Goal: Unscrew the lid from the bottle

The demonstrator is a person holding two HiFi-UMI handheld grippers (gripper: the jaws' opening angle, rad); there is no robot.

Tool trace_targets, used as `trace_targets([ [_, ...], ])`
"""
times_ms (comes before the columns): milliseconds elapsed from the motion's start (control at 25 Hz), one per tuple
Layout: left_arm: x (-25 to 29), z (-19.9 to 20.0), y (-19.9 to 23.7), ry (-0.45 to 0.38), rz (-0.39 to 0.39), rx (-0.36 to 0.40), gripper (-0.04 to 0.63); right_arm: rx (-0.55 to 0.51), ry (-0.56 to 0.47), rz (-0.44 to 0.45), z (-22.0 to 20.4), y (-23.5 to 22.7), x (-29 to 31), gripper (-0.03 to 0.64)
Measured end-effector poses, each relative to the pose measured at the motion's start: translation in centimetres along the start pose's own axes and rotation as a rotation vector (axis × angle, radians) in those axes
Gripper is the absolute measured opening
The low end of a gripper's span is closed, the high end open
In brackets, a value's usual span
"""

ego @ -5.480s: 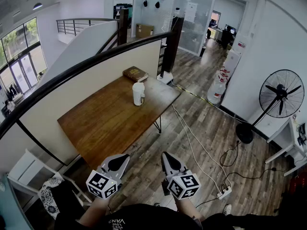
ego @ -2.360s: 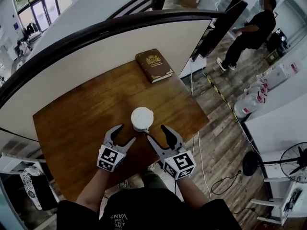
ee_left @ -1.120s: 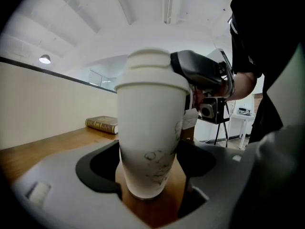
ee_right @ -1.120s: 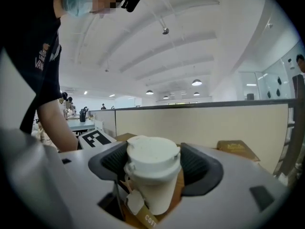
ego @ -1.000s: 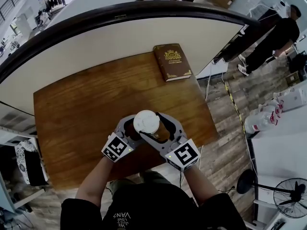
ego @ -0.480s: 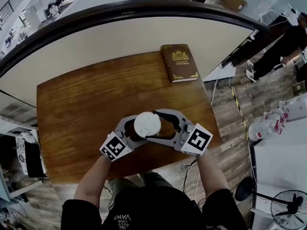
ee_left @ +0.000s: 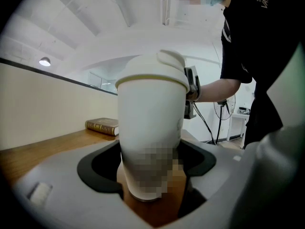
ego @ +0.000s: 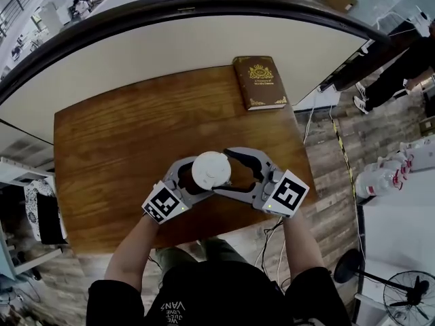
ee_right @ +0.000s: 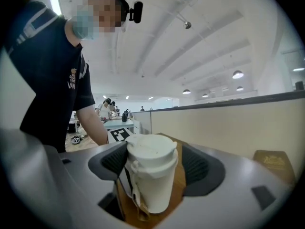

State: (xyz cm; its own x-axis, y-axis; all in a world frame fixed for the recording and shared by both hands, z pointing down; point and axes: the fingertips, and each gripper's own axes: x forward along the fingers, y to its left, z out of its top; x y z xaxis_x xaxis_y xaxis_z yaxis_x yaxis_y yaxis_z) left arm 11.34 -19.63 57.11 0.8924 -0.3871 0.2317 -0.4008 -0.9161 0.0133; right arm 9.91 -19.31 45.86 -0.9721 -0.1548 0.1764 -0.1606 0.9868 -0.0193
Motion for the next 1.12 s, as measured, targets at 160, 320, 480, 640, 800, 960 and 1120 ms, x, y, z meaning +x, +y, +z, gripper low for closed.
trace_targets([
  [160,0.2,-0.1,0.0,0.006,-0.001,0.002,0.362,0.023,-0.002,-0.073,-0.5,-0.1,-0.9,0.325],
  [320,0.2,-0.1,-0.1,0.016,-0.005,-0.001,0.362,0.037,0.017,-0.137,-0.7,-0.2,-1.5,0.325],
  [480,0.1,-0.3,0.1,0.032,0.003,-0.009,0.362,0.102,0.013,-0.293,-0.6,-0.3,-2.1,0.325],
  [640,0.1,-0.4,0.1,0.037,0.019,-0.013,0.362,0.125,-0.086,-0.486,0.9,0.8,-2.2,0.326],
  [800,0.1,-0.4,0.1,0.038,0.020,-0.018,0.362,0.051,-0.072,-0.501,1.5,2.2,-0.1,0.325],
  [960,0.2,-0.5,0.1,0.035,0.020,-0.021,0.362,-0.045,0.006,-0.549,1.2,1.4,1.2,0.325],
  [1120,0.1,-0.4,-0.1,0.032,0.014,-0.020,0.362,-0.060,0.010,-0.572,1.3,0.9,1.2,0.325],
])
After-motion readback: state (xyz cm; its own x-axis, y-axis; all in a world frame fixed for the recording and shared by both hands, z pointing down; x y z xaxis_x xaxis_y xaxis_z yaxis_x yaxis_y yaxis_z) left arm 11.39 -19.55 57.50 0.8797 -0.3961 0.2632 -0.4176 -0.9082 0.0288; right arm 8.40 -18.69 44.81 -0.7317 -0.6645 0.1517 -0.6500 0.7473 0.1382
